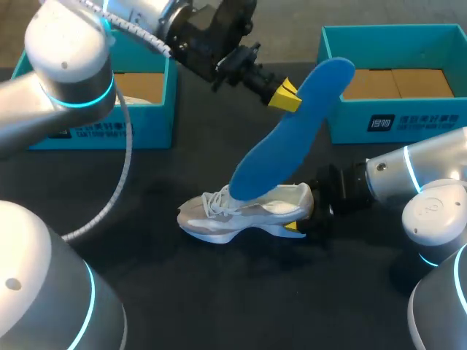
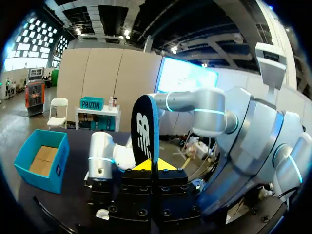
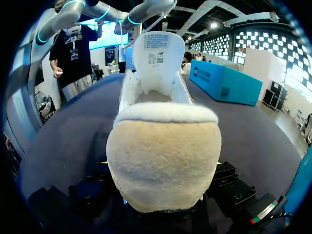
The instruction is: Take the shoe out of the shoebox, open the shoe tongue, remove and reinsert the insole, then place the shoe into the shoebox
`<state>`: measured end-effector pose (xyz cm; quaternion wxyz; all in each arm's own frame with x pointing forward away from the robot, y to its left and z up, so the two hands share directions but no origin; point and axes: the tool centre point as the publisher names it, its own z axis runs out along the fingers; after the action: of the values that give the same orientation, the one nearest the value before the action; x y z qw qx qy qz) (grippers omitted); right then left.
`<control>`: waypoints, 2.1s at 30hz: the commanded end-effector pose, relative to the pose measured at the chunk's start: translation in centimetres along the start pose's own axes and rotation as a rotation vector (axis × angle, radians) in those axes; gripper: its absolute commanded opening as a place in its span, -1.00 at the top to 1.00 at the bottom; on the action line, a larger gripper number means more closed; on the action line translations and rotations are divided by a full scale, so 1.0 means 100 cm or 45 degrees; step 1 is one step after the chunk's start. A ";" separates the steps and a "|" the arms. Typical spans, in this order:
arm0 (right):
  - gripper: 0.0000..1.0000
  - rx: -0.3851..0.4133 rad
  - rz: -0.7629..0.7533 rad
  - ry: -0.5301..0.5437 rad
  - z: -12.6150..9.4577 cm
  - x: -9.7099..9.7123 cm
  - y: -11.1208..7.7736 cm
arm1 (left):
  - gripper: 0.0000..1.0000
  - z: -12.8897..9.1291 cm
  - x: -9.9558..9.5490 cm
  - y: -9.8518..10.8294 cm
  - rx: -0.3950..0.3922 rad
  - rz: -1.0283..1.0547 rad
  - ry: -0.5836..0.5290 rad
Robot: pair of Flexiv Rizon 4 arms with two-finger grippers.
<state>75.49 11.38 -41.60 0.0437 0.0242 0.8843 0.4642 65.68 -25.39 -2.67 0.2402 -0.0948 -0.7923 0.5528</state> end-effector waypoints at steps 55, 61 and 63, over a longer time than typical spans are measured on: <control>1.00 0.003 -0.001 -0.001 0.004 0.000 -0.002 | 1.00 -0.003 0.105 -0.016 0.809 -0.459 0.200; 1.00 0.003 -0.001 -0.001 0.004 0.000 -0.002 | 1.00 -0.003 0.109 -0.018 0.817 -0.448 0.202; 1.00 0.003 -0.001 -0.001 0.004 0.000 -0.002 | 1.00 -0.002 0.111 -0.018 0.817 -0.450 0.208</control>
<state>75.50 11.38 -41.61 0.0437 0.0242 0.8843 0.4642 56.77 -21.37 2.27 0.4132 0.0774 -0.5630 0.7115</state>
